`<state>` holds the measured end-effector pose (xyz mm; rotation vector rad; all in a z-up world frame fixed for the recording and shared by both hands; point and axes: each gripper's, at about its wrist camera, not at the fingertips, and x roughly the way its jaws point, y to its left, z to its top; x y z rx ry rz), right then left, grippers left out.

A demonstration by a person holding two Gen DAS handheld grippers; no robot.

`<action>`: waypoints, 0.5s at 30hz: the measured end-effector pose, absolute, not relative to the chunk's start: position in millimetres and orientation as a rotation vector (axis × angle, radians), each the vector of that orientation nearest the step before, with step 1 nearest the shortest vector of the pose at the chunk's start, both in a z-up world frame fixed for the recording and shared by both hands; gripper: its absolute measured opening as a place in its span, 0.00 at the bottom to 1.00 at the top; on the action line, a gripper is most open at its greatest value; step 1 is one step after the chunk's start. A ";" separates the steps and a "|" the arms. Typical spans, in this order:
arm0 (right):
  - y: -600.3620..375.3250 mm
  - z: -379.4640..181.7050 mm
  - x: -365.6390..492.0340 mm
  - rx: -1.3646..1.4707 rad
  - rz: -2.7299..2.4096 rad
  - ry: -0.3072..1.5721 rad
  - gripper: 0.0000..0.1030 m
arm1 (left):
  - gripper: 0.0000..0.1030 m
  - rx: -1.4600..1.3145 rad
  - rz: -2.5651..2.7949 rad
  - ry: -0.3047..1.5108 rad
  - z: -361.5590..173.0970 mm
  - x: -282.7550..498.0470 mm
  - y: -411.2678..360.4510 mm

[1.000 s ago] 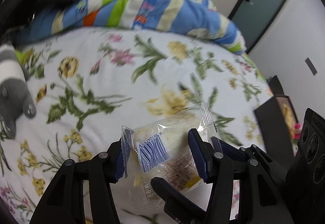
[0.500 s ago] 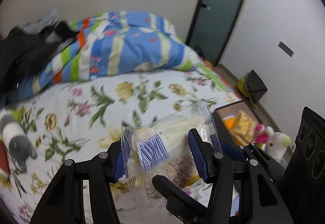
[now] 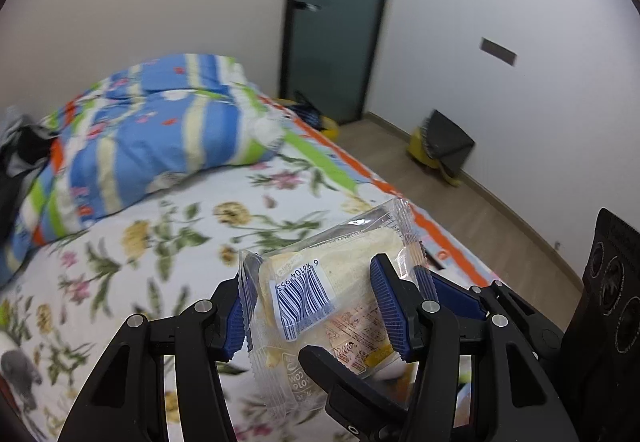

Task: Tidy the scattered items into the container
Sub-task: 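Carry the clear bread packet with the left gripper into the box and release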

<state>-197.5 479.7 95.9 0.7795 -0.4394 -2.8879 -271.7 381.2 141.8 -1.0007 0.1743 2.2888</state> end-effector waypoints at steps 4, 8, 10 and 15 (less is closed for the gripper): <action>518.3 81.2 -198.2 0.828 -2.931 -0.476 0.86 | 0.55 -1.020 2.222 0.204 121.4 -272.9 430.5; 547.8 60.2 -201.1 0.893 -2.951 -0.514 0.86 | 0.55 -1.050 2.169 0.226 97.9 -276.3 463.1; 556.7 51.3 -203.6 0.914 -2.956 -0.522 0.86 | 0.55 -1.060 2.154 0.232 88.6 -279.8 471.2; 573.5 30.0 -212.4 0.958 -2.952 -0.562 0.86 | 0.55 -1.097 2.122 0.246 65.9 -289.0 490.0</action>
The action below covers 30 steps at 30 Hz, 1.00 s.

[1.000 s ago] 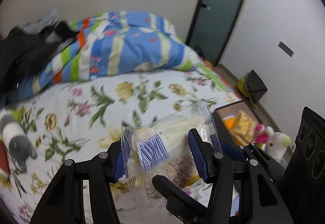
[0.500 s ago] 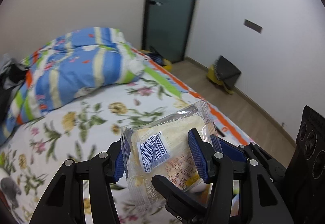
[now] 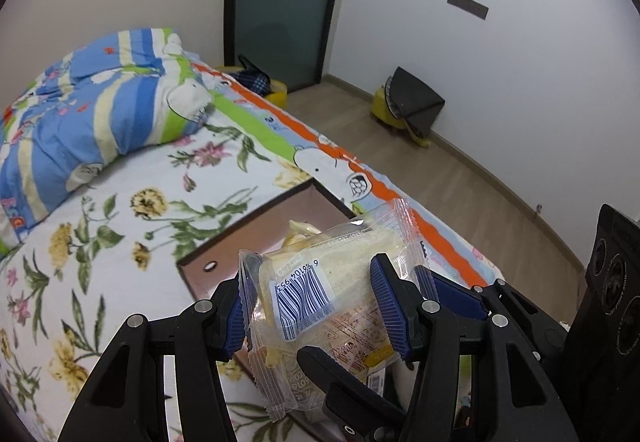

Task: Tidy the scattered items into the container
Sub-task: 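Carry the clear bread packet with the left gripper into the box and release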

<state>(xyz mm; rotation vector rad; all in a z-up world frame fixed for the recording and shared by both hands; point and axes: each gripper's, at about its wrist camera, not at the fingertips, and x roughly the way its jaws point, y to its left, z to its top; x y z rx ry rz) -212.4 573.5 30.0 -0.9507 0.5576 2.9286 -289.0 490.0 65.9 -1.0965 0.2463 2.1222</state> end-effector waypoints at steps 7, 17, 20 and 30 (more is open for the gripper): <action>580.4 15.9 -222.4 -0.978 2.905 0.573 0.88 | 0.55 -1.111 2.097 0.226 53.7 -298.5 494.5; 579.1 19.3 -220.5 -0.951 2.861 0.568 1.00 | 0.79 -1.087 2.155 0.180 65.9 -298.1 480.4; 576.3 22.9 -217.2 -0.945 2.852 0.544 1.00 | 0.79 -1.084 2.155 0.186 69.6 -295.6 477.6; 561.8 50.7 -195.9 -0.904 2.882 0.526 1.00 | 0.79 -1.046 2.166 0.179 93.0 -273.9 459.8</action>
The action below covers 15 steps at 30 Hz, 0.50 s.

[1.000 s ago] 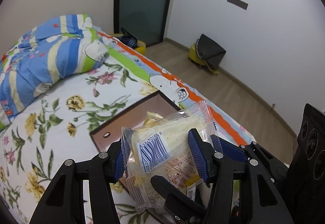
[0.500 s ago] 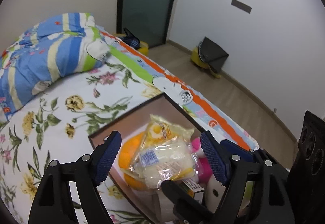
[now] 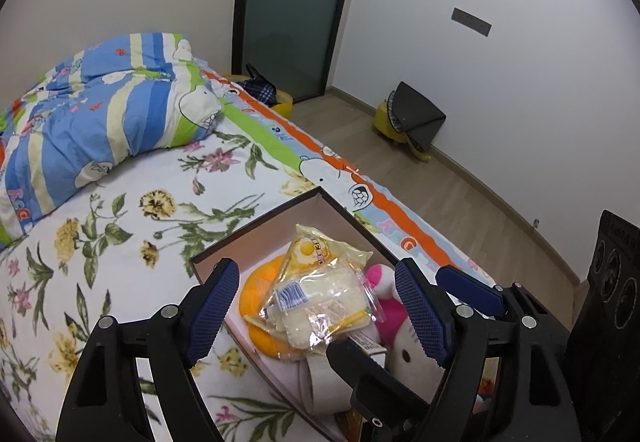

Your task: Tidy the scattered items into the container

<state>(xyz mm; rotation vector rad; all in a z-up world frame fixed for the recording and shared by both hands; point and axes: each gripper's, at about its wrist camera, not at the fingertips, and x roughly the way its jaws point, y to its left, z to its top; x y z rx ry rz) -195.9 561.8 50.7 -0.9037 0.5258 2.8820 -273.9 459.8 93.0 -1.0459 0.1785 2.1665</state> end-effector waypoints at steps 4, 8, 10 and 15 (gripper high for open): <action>551.9 64.3 -183.8 -0.886 2.892 0.502 1.00 | 0.79 -1.033 2.173 0.166 105.4 -264.9 448.3; 538.9 80.7 -166.3 -0.870 2.899 0.476 1.00 | 0.79 -1.002 2.188 0.162 122.4 -249.6 432.0; 532.1 87.9 -156.3 -0.867 2.897 0.461 1.00 | 0.79 -0.984 2.197 0.158 131.4 -239.6 422.3; 514.5 102.0 -128.2 -0.888 2.880 0.439 1.00 | 0.79 -0.957 2.218 0.176 148.5 -213.6 399.5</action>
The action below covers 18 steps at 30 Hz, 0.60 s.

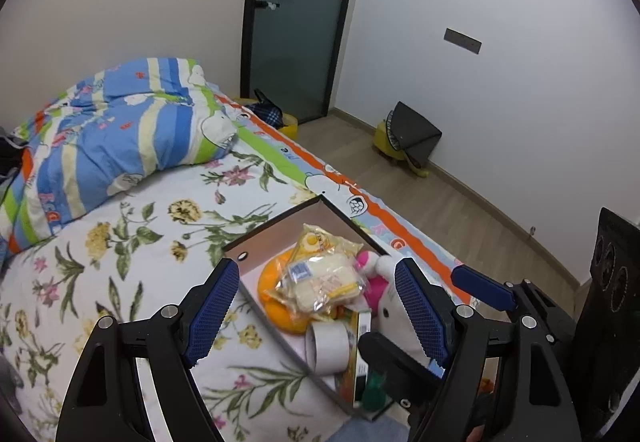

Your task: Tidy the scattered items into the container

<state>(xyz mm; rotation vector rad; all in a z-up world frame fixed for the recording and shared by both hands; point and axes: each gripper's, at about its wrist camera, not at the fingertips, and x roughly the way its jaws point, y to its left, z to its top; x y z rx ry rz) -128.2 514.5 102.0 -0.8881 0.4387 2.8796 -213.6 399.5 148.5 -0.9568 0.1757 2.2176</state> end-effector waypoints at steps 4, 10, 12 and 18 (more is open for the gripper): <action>499.3 109.9 -101.2 -0.908 2.857 0.416 1.00 | 0.79 -0.956 2.204 0.212 154.7 -189.2 384.5; 474.5 122.0 -53.4 -0.906 2.814 0.343 1.00 | 0.79 -0.943 2.193 0.226 159.5 -144.1 356.3; 467.9 124.3 -36.1 -0.905 2.802 0.340 1.00 | 0.79 -0.930 2.204 0.234 159.9 -126.7 345.1; 457.1 119.0 5.9 -0.908 2.776 0.370 1.00 | 0.87 -0.894 2.252 0.255 158.6 -83.5 319.3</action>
